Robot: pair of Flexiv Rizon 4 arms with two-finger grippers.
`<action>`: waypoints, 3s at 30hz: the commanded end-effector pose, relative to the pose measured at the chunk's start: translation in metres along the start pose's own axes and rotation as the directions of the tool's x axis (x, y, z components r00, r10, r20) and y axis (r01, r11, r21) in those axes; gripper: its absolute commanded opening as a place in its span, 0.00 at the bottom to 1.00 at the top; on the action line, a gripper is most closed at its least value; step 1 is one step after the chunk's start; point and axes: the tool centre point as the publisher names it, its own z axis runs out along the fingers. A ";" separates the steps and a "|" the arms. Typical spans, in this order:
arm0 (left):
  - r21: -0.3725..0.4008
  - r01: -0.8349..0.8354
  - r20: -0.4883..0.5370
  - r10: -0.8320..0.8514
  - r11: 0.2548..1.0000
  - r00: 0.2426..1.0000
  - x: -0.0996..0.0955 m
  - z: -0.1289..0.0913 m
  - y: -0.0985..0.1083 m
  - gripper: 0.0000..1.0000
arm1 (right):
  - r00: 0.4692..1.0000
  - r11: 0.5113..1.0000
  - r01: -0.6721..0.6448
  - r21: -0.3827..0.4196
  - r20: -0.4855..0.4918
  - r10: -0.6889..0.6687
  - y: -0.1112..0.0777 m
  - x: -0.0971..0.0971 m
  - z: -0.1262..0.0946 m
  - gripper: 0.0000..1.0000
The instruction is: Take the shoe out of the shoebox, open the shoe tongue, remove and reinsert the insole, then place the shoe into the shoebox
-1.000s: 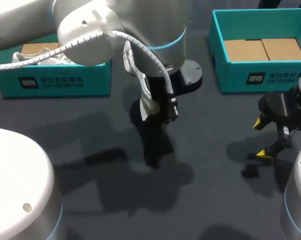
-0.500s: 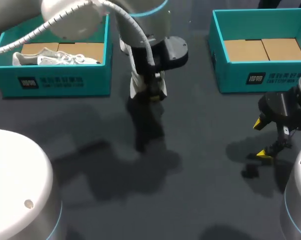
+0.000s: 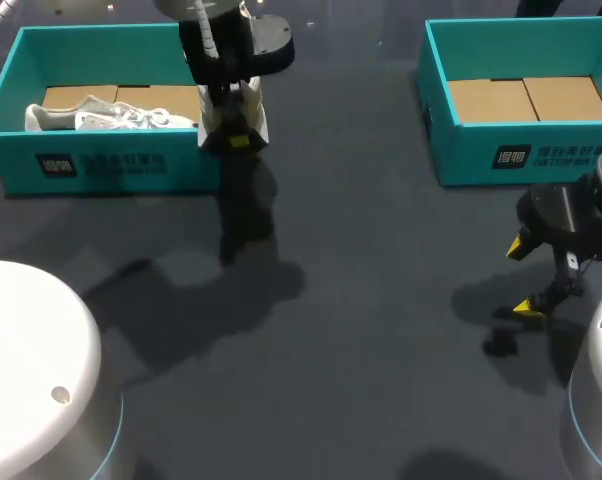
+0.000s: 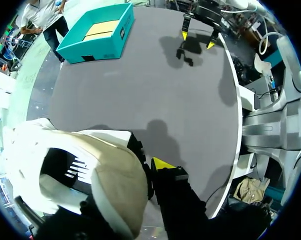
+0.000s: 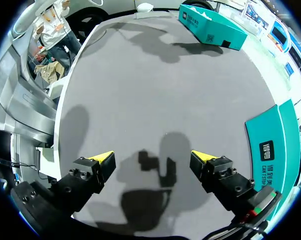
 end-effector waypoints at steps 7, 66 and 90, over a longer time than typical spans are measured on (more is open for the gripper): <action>-0.019 -0.064 0.005 0.064 0.998 0.998 -0.062 -0.004 0.060 0.00 | 1.000 1.000 -0.001 0.003 0.003 0.001 0.000 0.001 0.001 1.00; -0.194 -0.585 -0.135 0.569 0.788 0.811 -0.337 -0.001 0.325 0.00 | 1.000 1.000 -0.001 0.003 0.003 0.001 0.000 0.001 0.001 1.00; -0.045 -0.975 -0.225 0.949 0.216 0.221 -0.397 -0.012 0.362 0.00 | 1.000 1.000 -0.001 0.003 0.003 0.001 0.000 0.001 0.001 1.00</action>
